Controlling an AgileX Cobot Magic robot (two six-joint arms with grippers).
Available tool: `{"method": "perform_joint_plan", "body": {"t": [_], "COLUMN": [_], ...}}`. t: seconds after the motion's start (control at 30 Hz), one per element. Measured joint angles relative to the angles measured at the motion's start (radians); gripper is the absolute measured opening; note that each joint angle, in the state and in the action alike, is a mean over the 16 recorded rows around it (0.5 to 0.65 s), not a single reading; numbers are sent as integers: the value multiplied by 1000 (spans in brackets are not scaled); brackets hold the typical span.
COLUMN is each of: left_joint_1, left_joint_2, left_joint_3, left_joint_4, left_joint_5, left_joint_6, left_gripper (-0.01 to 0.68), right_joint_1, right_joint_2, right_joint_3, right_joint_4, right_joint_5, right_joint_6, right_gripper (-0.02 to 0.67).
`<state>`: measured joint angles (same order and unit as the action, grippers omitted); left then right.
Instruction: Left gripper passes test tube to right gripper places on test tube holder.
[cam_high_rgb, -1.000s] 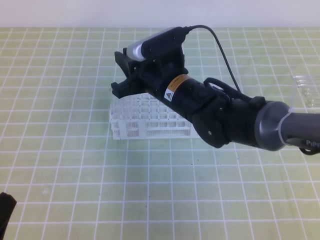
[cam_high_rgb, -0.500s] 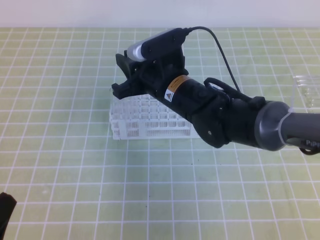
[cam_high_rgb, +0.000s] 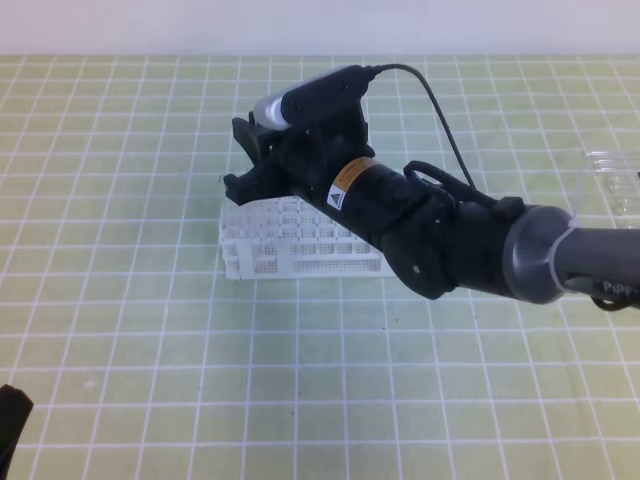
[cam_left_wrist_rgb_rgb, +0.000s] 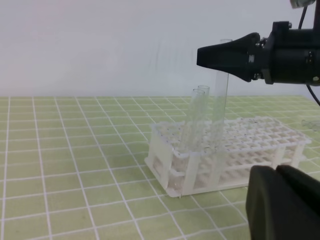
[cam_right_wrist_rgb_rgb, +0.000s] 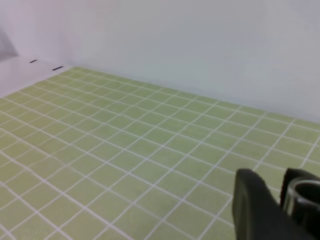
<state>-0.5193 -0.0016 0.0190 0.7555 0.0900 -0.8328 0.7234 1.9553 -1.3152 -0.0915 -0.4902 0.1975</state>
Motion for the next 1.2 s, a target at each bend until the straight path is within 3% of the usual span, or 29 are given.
{"method": "perform_joint_plan", "body": {"t": [1.2], "left_joint_1": [0], "left_joint_2": [-1], "left_joint_3": [-3], "left_joint_4": [-1], "left_joint_5": [1], "left_joint_6": [0], "left_gripper": [-2], "right_joint_1": [-8], "right_joint_2": [30], "right_joint_3": [0], "right_joint_4": [12], "right_joint_5": [-72], "right_joint_6": [-35], "right_gripper": [87]}}
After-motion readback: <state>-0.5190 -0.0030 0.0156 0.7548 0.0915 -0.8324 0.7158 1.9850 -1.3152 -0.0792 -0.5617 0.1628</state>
